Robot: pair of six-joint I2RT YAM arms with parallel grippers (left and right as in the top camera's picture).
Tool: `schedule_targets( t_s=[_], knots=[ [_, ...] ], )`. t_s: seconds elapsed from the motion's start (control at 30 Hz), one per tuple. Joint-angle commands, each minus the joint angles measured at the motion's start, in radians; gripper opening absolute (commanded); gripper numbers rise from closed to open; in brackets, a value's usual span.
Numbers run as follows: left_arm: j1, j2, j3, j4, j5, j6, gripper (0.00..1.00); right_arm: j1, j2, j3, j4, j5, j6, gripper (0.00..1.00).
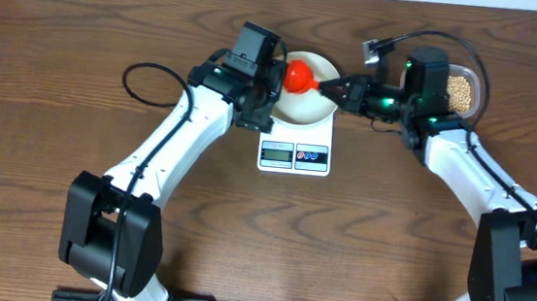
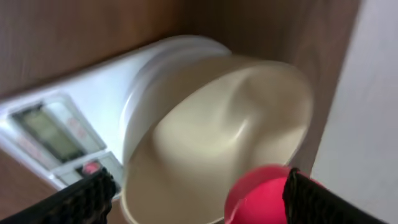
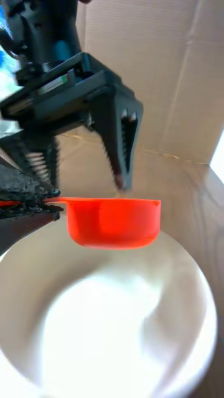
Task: Scoop item into bowl and weigh 50g on scale
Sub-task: 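Grasp the scoop handle with the right gripper and release the left, then carry the scoop with the right gripper toward the soybean tub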
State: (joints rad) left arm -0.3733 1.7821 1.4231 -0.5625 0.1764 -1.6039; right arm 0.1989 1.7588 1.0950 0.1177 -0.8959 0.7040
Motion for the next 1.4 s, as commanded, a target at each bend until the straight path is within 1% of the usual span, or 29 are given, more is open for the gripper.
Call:
schedule_targets(
  t_s=[0.0,0.03,0.1,0.13,0.17,0.23,0.3,0.37,0.43,0.47,0.57,0.63,0.77,0.83,0.9,1.03,1.13,1.2,1.3,1.37],
  knots=[
    [0.048,-0.028,0.008,0.048,-0.025,0.349,0.90,-0.039,0.001,0.019,0.006,0.003,-0.003,0.01],
    [0.058,-0.028,0.008,0.079,-0.007,0.451,0.90,-0.047,0.001,0.019,0.006,0.003,-0.008,0.01],
    [0.076,-0.028,0.008,0.145,0.076,0.666,0.93,-0.060,0.001,0.019,0.016,-0.005,-0.026,0.01],
    [0.084,-0.028,0.008,0.184,0.142,0.778,0.93,-0.065,0.001,0.019,0.026,-0.013,-0.029,0.01],
    [0.095,-0.028,0.008,0.240,0.267,0.944,0.94,-0.074,0.001,0.020,0.060,-0.033,-0.032,0.01],
    [0.106,-0.028,0.008,0.305,0.414,1.081,0.95,-0.084,-0.002,0.034,0.088,-0.073,-0.045,0.01],
    [0.114,-0.029,0.008,0.349,0.528,1.152,0.95,-0.094,-0.003,0.069,0.073,-0.112,-0.070,0.01],
    [0.122,-0.029,0.008,0.388,0.608,1.190,0.95,-0.100,-0.003,0.125,-0.002,-0.140,-0.113,0.01],
    [0.127,-0.029,0.008,0.406,0.629,1.192,0.97,-0.100,-0.003,0.187,-0.124,-0.142,-0.188,0.02],
    [0.129,-0.029,0.008,0.412,0.628,1.193,0.97,-0.100,-0.003,0.230,-0.216,-0.135,-0.246,0.02],
    [0.137,-0.032,0.008,0.416,0.629,1.219,0.97,-0.100,-0.003,0.356,-0.492,-0.023,-0.382,0.01],
    [0.146,-0.035,0.008,0.424,0.629,1.243,0.97,-0.100,-0.003,0.442,-0.652,0.072,-0.444,0.01],
    [0.157,-0.045,0.008,0.450,0.628,1.297,0.96,-0.100,-0.003,0.599,-0.905,0.243,-0.522,0.01],
    [0.157,-0.052,0.008,0.452,0.627,1.346,0.95,-0.100,-0.003,0.652,-0.983,0.299,-0.542,0.01],
    [0.157,-0.055,0.008,0.451,0.627,1.368,0.89,-0.100,-0.003,0.712,-1.080,0.385,-0.576,0.01],
    [0.157,-0.055,0.008,0.419,0.627,1.368,0.88,-0.105,-0.003,0.745,-1.174,0.500,-0.594,0.01],
    [0.160,-0.055,0.008,0.364,0.612,1.368,0.88,-0.121,-0.003,0.744,-1.213,0.554,-0.603,0.01],
    [0.161,-0.055,0.008,0.322,0.564,1.368,0.88,-0.134,-0.003,0.743,-1.230,0.573,-0.638,0.01],
    [0.161,-0.055,0.008,0.256,0.485,1.369,0.88,-0.161,-0.003,0.743,-1.246,0.602,-0.642,0.01],
    [0.161,-0.055,0.008,0.212,0.439,1.402,0.88,-0.185,-0.003,0.743,-1.260,0.607,-0.643,0.01]
  ],
)
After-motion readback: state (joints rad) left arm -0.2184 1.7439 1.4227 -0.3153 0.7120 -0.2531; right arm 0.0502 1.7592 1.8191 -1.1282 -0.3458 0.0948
